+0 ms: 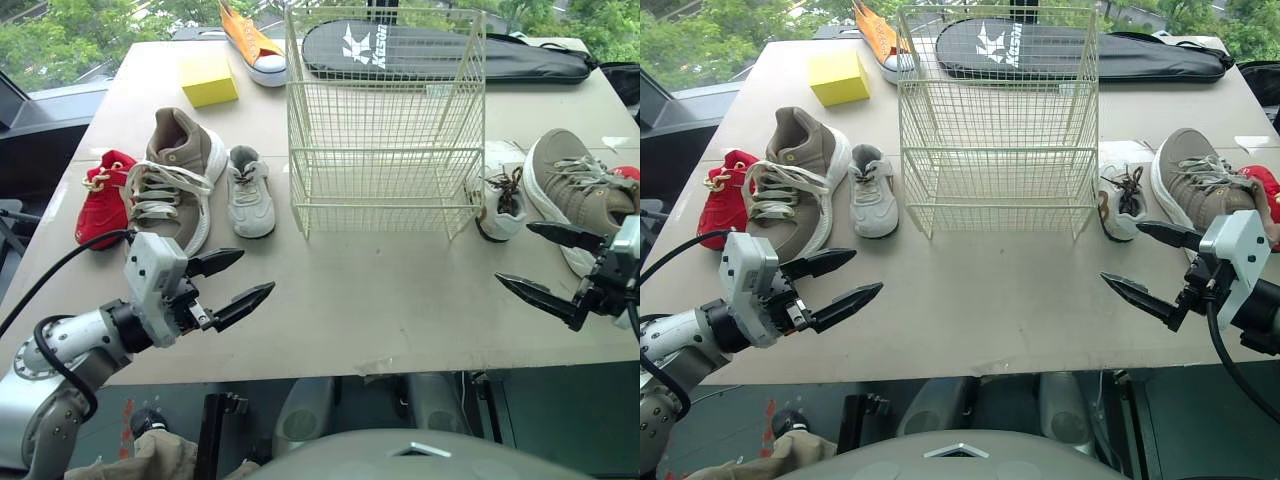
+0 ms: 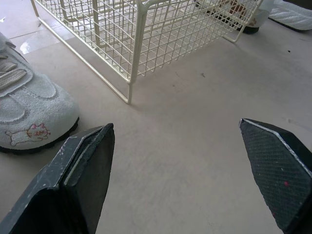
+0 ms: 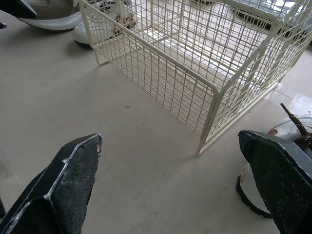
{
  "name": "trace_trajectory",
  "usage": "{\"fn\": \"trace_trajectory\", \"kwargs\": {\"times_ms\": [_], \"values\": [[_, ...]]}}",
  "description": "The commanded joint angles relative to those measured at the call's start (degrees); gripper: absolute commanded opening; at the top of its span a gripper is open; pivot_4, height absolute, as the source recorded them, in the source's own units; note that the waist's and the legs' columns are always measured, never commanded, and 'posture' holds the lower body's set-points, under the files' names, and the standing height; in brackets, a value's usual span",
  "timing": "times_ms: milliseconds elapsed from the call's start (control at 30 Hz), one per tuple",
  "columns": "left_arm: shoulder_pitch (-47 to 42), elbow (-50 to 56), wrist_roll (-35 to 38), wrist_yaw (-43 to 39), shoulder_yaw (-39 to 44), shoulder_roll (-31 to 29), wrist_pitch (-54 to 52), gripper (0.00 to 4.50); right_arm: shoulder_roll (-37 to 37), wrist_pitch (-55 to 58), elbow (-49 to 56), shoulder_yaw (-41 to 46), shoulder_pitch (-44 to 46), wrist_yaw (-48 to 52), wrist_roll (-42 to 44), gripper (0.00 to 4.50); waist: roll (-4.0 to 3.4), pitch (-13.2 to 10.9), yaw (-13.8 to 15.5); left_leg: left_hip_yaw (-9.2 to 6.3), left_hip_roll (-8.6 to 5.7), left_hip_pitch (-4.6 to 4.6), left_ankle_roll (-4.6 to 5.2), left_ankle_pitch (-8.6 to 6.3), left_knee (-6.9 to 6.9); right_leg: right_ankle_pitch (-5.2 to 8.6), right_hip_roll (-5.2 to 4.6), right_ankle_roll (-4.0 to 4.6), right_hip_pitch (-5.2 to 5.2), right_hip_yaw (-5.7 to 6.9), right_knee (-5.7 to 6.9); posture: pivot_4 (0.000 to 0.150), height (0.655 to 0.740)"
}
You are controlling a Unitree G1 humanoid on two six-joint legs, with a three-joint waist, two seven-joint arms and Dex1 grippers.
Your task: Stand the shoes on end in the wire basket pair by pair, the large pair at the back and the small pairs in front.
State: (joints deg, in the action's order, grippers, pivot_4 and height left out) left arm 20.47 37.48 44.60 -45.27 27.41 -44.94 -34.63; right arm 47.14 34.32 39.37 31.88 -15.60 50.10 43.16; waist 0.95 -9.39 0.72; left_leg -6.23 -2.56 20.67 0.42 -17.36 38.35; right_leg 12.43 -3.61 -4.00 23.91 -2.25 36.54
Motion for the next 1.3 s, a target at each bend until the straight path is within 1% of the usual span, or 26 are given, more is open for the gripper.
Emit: {"fn": "trace_trajectory", "kwargs": {"times_ms": [33, 133, 200, 267, 367, 500, 633, 767, 833, 867, 900, 933, 967, 1000, 1067, 1167, 1300], "values": [[-3.1, 0.4, 4.0, 1.1, 0.6, 0.7, -0.6, 4.46, 0.4, -0.4, 1.9, -0.5, 1.9, -0.9, 1.5, 4.5, 0.0, 0.0, 0.0, 0.0, 0.0, 0.0, 0.0, 0.0, 0.0, 0.0, 0.0, 0.0, 0.0, 0.0, 0.0, 0.15, 0.74], [-8.4, 0.9, 12.3, 4.3, 0.8, 2.1, -3.5, 4.46, 1.6, 0.7, 4.2, -3.4, 6.3, -3.0, 2.3, 4.5, -0.03, 0.0, 0.0, -0.06, 0.01, 0.01, 0.0, 0.0, 0.05, -0.02, 0.0, 0.01, -0.01, 0.04, 0.01, 0.15, 0.74], [-10.3, 2.1, 15.2, 5.2, 0.8, 1.9, -4.2, 4.46, 3.1, 0.7, 4.5, -5.1, 8.5, -3.3, 0.9, 4.5, -0.02, 0.0, 0.0, -0.09, 0.01, 0.0, -0.01, 0.0, 0.05, -0.02, 0.0, 0.0, -0.02, 0.06, 0.03, 0.15, 0.74], [-11.8, 3.1, 16.6, 5.5, 0.5, 1.2, -4.3, 4.46, 4.7, 1.3, 4.4, -6.6, 10.9, -4.0, 0.1, 4.5, -0.04, 0.0, -0.1, -0.1, 0.0, 0.0, -0.02, 0.01, 0.05, -0.01, 0.0, 0.0, -0.02, 0.07, 0.02, 0.15, 0.74], [-14.0, 5.9, 13.3, 1.4, -2.6, -2.2, -2.5, 4.46, 8.6, 4.0, 0.6, -13.6, 21.0, -3.1, -0.1, 4.5, -0.06, -0.1, -0.3, -0.07, -0.01, 0.02, -0.13, 0.07, 0.04, -0.02, 0.0, 0.0, 0.01, 0.07, 0.0, 0.15, 0.74], [-16.2, 6.8, 14.0, 1.0, -4.3, -3.2, -2.3, 4.46, 11.1, 4.5, -5.0, -22.7, 31.4, 1.3, -2.5, 4.5, -0.12, -0.1, -0.3, -0.03, -0.01, 0.03, -0.13, 0.07, -0.03, -0.01, 0.01, 0.02, 0.01, 0.06, -0.08, 0.15, 0.74], [-16.3, 7.2, 13.9, 1.1, -4.4, -3.3, -2.1, 4.46, 10.3, 1.5, -10.2, -31.8, 38.6, 6.9, -7.4, 4.5, -0.14, -0.1, -0.3, -0.04, 0.0, 0.09, -0.14, 0.08, -0.04, -0.02, 0.0, 0.01, 0.01, 0.11, -0.19, 0.15, 0.74], [-15.4, 7.6, 13.5, 1.6, -4.0, -2.9, -1.7, 4.46, 8.5, -4.9, -16.7, -40.5, 42.6, 11.6, -15.9, 4.5, -0.14, -0.1, -0.3, -0.05, 0.0, 0.18, -0.13, 0.07, -0.05, -0.02, -0.01, 0.0, 0.01, 0.14, -0.36, 0.15, 0.74], [-14.7, 8.0, 13.4, 2.0, -3.7, -2.7, -1.6, 4.5, 7.1, -8.5, -20.4, -43.7, 44.5, 12.7, -20.4, 3.98, -0.15, -0.1, -0.3, -0.03, 0.01, 0.18, -0.13, 0.06, -0.05, -0.03, -0.02, 0.0, 0.01, 0.14, -0.4, 0.15, 0.74], [-14.3, 8.2, 13.5, 2.3, -3.6, -2.6, -1.5, 4.5, 6.3, -10.7, -22.4, -45.3, 45.6, 13.6, -22.5, 3.84, -0.15, -0.1, -0.3, -0.03, 0.0, 0.2, -0.13, 0.06, -0.05, -0.03, -0.04, 0.01, 0.02, 0.14, -0.4, 0.15, 0.74], [-13.7, 8.6, 13.4, 2.6, -3.6, -2.5, -1.4, 4.5, 5.5, -13.5, -24.8, -46.9, 47.0, 14.5, -25.0, 3.46, -0.15, -0.1, -0.4, -0.01, 0.0, 0.2, -0.13, 0.06, -0.05, -0.03, -0.04, 0.01, 0.02, 0.13, -0.4, 0.15, 0.74], [-13.3, 8.8, 13.3, 2.8, -3.6, -2.5, -1.2, 4.5, 4.8, -15.9, -26.8, -48.1, 48.2, 15.4, -27.1, 2.93, -0.15, -0.1, -0.5, -0.02, 0.0, 0.2, -0.13, 0.06, -0.05, -0.03, -0.04, 0.01, 0.03, 0.13, -0.4, 0.15, 0.74], [-12.8, 9.1, 13.3, 3.0, -3.6, -2.4, -1.0, 4.5, 3.8, -18.0, -29.0, -49.1, 49.6, 16.3, -28.7, 2.31, -0.17, -0.2, -0.6, -0.01, 0.0, 0.19, -0.14, 0.06, -0.05, -0.03, -0.04, 0.01, 0.03, 0.13, -0.4, 0.15, 0.74], [-12.6, 9.3, 13.3, 3.1, -3.6, -2.4, -0.9, 4.5, 3.1, -19.4, -30.6, -49.6, 50.5, 17.0, -29.8, 2.06, -0.17, -0.2, -0.7, -0.03, 0.0, 0.19, -0.14, 0.07, -0.05, -0.03, -0.04, 0.01, 0.03, 0.13, -0.4, 0.15, 0.74], [-12.0, 9.6, 13.4, 3.6, -3.4, -2.4, -0.8, 4.5, 1.3, -21.5, -33.7, -50.3, 52.6, 18.7, -31.0, 1.08, -0.14, -0.1, -1.0, -0.04, 0.0, 0.17, -0.14, 0.07, -0.05, -0.03, -0.04, 0.01, 0.02, 0.13, -0.4, 0.15, 0.74], [-11.3, 9.9, 13.3, 4.2, -3.0, -2.3, -0.4, 4.5, -1.0, -25.1, -38.4, -51.0, 55.5, 22.6, -32.1, 0.03, -0.14, -0.1, -1.7, -0.09, 0.04, 0.11, -0.15, 0.07, -0.05, -0.04, -0.01, 0.02, 0.01, 0.05, -0.38, 0.15, 0.74], [-10.2, 10.7, 13.5, 4.8, -2.8, -2.1, 0.0, 4.5, -1.7, -27.1, -40.2, -50.3, 55.9, 27.1, -31.6, 0.03, -0.11, -0.1, -1.8, -0.2, 0.14, 0.07, -0.15, 0.06, -0.07, -0.04, 0.04, 0.02, 0.01, 0.01, -0.38, 0.15, 0.74]]}}
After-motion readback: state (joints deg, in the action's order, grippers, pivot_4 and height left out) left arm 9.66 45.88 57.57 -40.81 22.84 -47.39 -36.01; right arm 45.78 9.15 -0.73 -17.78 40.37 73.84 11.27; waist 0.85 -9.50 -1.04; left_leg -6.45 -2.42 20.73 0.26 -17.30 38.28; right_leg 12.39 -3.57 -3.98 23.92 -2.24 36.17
